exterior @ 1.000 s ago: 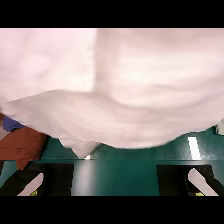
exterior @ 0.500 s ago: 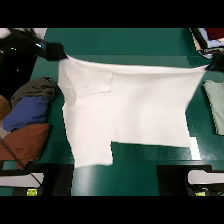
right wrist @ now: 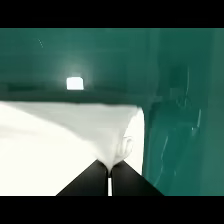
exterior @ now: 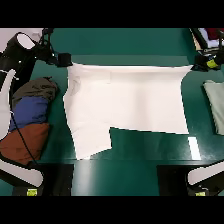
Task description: Fold the shirts.
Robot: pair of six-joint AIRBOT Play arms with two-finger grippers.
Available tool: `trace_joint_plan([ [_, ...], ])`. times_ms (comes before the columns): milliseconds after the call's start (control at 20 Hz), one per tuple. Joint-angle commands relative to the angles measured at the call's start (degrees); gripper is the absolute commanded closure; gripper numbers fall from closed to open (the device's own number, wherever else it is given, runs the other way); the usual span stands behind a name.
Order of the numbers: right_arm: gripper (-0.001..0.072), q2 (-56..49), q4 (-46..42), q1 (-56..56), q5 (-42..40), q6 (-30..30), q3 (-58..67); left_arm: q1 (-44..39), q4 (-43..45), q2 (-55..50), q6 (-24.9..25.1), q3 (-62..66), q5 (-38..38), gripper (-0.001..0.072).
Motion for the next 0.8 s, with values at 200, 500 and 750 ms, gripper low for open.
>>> trace_joint_plan([
  [200,0.0696,9.2,-2.8,2.6,-9.6,-0.5,-24.4,0.6,3.4,-0.5,0.1,-8.8,-6.5,0.0680],
  [500,0.0287,10.1,1.7,2.2,-11.1,-0.5,-30.9,0.7,3.5,-0.3,-2.8,-15.5,-7.2,0.0210],
  [750,0.0271,19.2,2.6,-2.1,-6.9,-1.2,-34.5,2.0,8.3,10.4,-4.8,-21.7,-12.7,0.0209],
])
